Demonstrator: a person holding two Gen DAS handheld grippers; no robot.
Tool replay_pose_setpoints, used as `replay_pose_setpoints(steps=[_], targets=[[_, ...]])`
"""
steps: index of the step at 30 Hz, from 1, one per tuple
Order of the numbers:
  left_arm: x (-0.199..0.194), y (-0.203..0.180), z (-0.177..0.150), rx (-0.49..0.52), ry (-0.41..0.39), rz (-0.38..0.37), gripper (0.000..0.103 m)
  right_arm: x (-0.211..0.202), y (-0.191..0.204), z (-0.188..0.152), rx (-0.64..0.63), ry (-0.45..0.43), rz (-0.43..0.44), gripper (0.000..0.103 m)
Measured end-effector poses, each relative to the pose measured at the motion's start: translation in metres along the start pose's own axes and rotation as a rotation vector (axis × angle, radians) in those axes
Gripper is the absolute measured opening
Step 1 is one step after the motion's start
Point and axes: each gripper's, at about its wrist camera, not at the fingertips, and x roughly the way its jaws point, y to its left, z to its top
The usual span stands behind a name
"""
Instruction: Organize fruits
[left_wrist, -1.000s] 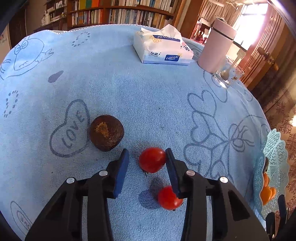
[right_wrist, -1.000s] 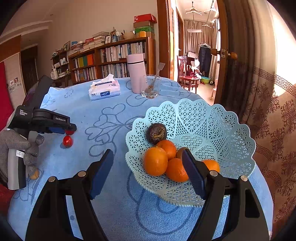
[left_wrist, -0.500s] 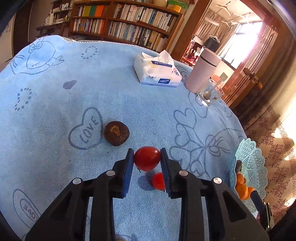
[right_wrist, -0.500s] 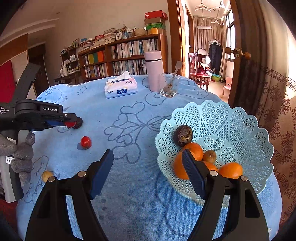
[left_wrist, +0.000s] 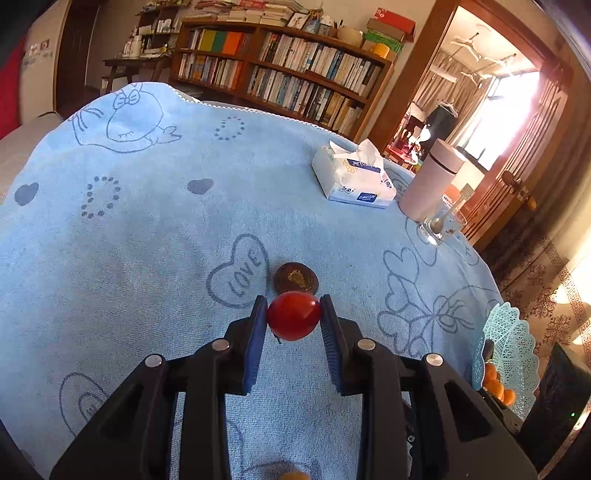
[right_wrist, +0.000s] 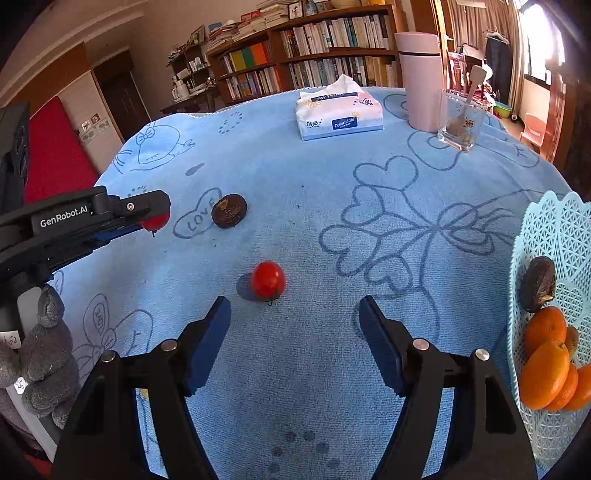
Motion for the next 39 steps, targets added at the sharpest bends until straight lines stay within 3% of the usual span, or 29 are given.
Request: replay_pose_setpoints(steps=[5,12,19,39], targets=[[-0.003,0.009,0.0,-0.018,-0.01,0.006,0.029,0.023,0.012,0.01,-0.01,0.053,0.017,0.054],[-0.004,0.013,-0.001,-0.028,-0.006,-0.003,0.029,0.045,0.02,0.017,-0.027,0.082,-0.005,0.041],[0.0,0.01,-0.004,-0.021,0.009,-0.006,0.029,0.041,0.021,0.015,-0.038,0.071,-0.029,0.026],[0.009,-0.013,-0.021,0.049,0.045,-0.028,0.029,-0.043,-0.022,-0.004,0.09,-0.065,-0.074,0.026]])
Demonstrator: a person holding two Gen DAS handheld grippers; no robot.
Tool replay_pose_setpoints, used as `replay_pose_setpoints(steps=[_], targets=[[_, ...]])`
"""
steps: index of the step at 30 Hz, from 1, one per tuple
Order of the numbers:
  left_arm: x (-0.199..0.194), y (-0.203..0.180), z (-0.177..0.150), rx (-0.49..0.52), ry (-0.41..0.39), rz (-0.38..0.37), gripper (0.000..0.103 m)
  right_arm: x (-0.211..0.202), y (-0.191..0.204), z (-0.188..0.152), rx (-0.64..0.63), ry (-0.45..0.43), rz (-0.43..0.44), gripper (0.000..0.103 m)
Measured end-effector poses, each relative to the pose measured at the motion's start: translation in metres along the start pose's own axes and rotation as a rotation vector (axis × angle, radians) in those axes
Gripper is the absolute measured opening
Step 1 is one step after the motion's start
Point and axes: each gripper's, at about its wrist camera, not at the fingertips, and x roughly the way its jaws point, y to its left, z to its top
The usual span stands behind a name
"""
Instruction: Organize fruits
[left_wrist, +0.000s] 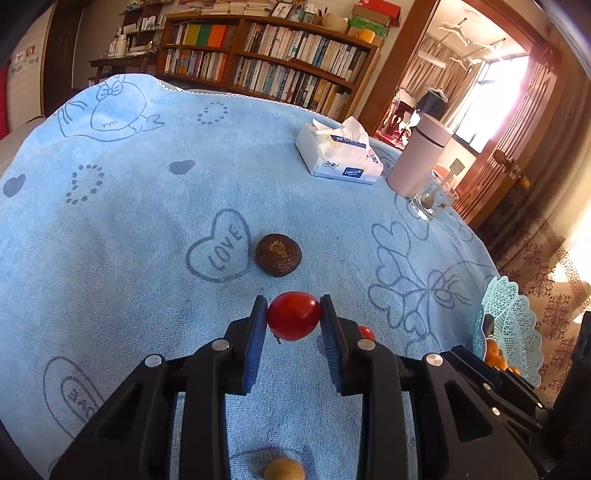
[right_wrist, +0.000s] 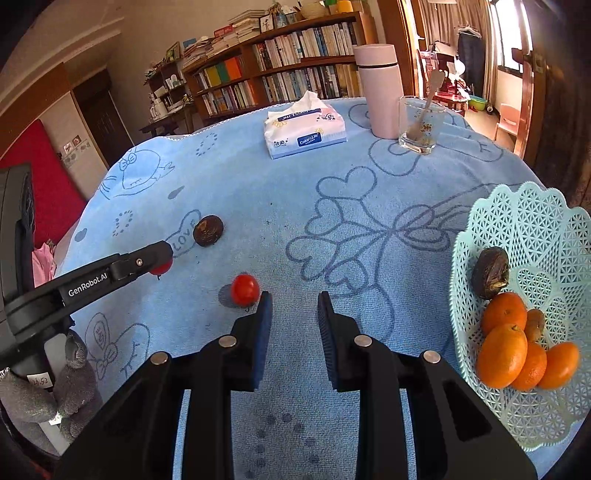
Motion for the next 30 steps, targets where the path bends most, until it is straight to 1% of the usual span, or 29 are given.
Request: replay_pose_setpoints(steps=[3,6,8,9,10,17,21,24,26,27,28,29,30], targets=[[0.0,-0.001,-0.001,-0.001,0.002,0.0,0.029,-0.005,-0.008,0.0,0.033,0.002,0.008,0.026],[-0.001,0.0,-0.002,0.0,-0.002,-0.001,0.029,0.001,-0.006,-0.001,0.042,0.022,0.022,0.026],[-0.002,0.001,-0.003,-0.003,-0.005,0.0,0.029,0.011,-0.001,-0.002,0.043,0.045,0.034,0.037],[-0.002,0.002,-0.004,-0.006,-0.005,0.001,0.029,0.015,0.002,-0.002,0.044,0.051,0.037,0.049],[-0.003,0.003,-0.004,-0.01,-0.005,0.001,0.029,0.02,0.005,-0.001,0.042,0.052,0.035,0.054],[-0.007,0.015,-0.003,-0.043,-0.009,-0.002,0.029,0.05,0.025,0.001,-0.005,0.091,0.024,0.054],[-0.008,0.017,-0.003,-0.051,-0.007,-0.004,0.029,0.06,0.04,0.008,-0.062,0.079,0.013,0.054],[-0.008,0.019,-0.003,-0.056,-0.006,-0.004,0.029,0.072,0.047,0.01,-0.094,0.083,-0.004,0.052],[-0.008,0.019,-0.002,-0.057,-0.005,-0.005,0.029,0.079,0.048,0.01,-0.108,0.098,-0.008,0.042],[-0.007,0.019,-0.002,-0.058,-0.005,-0.005,0.029,0.083,0.048,0.01,-0.113,0.11,-0.009,0.034],[-0.007,0.019,-0.002,-0.057,-0.005,-0.005,0.029,0.085,0.048,0.009,-0.114,0.115,-0.01,0.03],[-0.007,0.019,-0.002,-0.057,-0.005,-0.005,0.029,0.084,0.048,0.008,-0.118,0.108,-0.013,0.025],[-0.007,0.019,-0.002,-0.057,-0.005,-0.004,0.029,0.082,0.048,0.008,-0.123,0.106,-0.014,0.025]])
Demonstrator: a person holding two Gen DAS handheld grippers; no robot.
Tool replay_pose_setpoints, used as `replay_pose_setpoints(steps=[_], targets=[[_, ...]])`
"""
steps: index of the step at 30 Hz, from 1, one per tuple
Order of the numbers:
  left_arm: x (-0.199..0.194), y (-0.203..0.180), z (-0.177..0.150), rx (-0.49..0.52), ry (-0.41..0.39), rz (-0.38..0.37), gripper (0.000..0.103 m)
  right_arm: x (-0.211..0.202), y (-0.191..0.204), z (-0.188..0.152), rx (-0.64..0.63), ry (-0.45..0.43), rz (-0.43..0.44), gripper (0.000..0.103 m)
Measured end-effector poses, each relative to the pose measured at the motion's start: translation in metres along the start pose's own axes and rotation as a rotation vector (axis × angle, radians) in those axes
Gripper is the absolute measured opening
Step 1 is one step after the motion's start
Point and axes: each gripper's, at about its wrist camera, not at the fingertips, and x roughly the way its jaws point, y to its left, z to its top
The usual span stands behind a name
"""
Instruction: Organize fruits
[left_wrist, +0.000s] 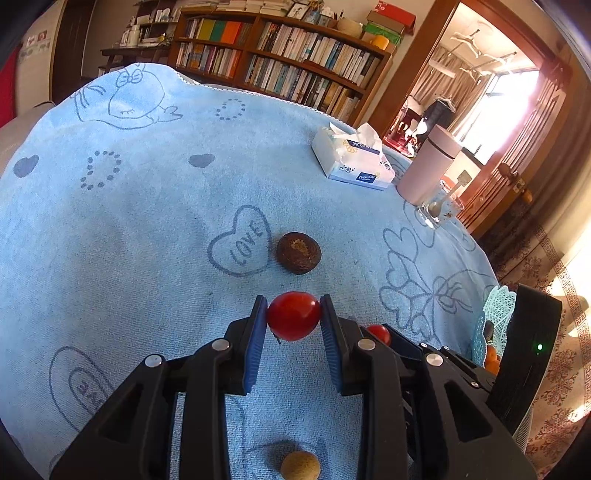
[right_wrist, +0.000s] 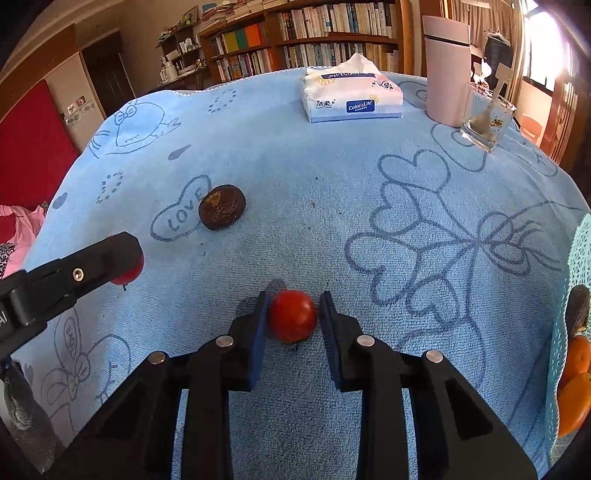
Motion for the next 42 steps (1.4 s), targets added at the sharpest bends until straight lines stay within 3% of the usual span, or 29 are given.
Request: replay_pose_setpoints(steps=[12,28,37,39,42], targets=[[0.002,-0.005,-0.004,0.021,0.007,0.0,0.029,-0.055,-0.023,-0.016,0.058,-0.081,-0.005,0.025],[0.008,-0.016,-0.014,0.066,0.025,0.003,0.029,-0.14,-0.13,-0.06,0.323,-0.18,-0.123,0.025],[0.011,-0.018,-0.022,0.087,0.034,0.021,0.03,-0.16,-0.172,-0.087,0.429,-0.192,-0.168,0.025],[0.012,-0.018,-0.025,0.089,0.041,0.029,0.029,-0.161,-0.179,-0.092,0.451,-0.186,-0.162,0.027],[0.011,-0.019,-0.028,0.091,0.045,0.036,0.029,-0.166,-0.191,-0.097,0.498,-0.201,-0.15,0.037]])
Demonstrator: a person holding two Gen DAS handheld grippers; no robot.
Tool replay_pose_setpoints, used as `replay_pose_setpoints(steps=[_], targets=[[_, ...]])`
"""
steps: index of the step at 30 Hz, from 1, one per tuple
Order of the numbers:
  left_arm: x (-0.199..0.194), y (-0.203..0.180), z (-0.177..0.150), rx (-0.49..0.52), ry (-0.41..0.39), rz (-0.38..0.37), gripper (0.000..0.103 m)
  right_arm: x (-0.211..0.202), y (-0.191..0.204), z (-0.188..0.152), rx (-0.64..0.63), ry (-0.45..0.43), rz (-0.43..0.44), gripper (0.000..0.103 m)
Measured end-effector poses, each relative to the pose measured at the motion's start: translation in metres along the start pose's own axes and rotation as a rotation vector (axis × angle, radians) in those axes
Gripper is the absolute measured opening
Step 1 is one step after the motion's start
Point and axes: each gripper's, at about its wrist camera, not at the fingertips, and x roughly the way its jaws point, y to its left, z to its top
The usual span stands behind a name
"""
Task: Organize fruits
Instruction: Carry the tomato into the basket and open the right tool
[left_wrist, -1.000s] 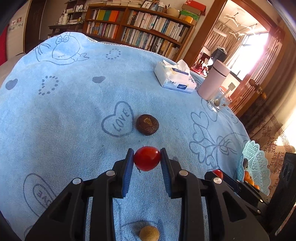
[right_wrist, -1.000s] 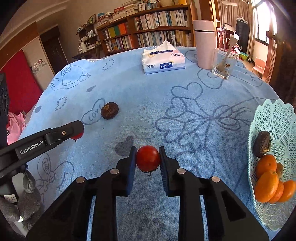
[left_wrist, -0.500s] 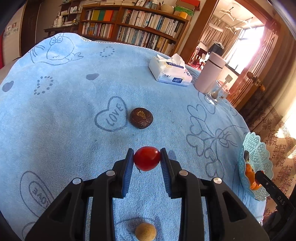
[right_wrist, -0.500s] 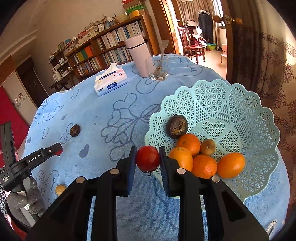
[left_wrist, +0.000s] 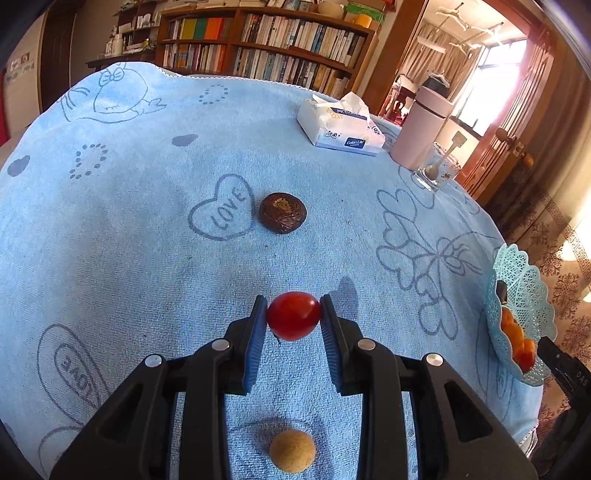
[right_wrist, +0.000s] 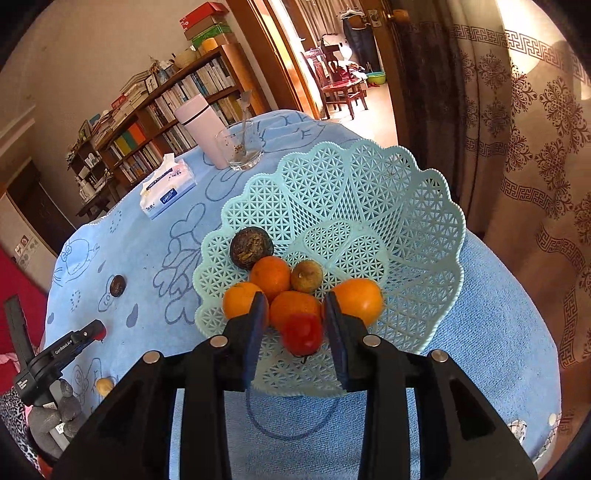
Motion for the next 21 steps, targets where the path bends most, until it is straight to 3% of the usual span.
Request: replay_pose_setpoints(steps=[5,10,14,21], targets=[[-0.005,-0.012,-0.005,0.024,-0.002,-0.001,0.029,-0.008,-0.014,0.004,0.03,-0.044,-0.014,0.037],[-0.007,-0.037,-0.011,0.069,0.011,-0.033,0.029,-0.017,-0.018,0.003,-0.01,-0.117,-0.081,0.037],[-0.008,-0.059,-0.016,0.106,0.025,-0.068,0.029,-0.025,-0.019,0.003,-0.059,-0.217,-0.166,0.054],[-0.006,-0.104,-0.023,0.181,0.059,-0.128,0.029,-0.026,-0.024,-0.004,-0.131,-0.324,-0.262,0.06]])
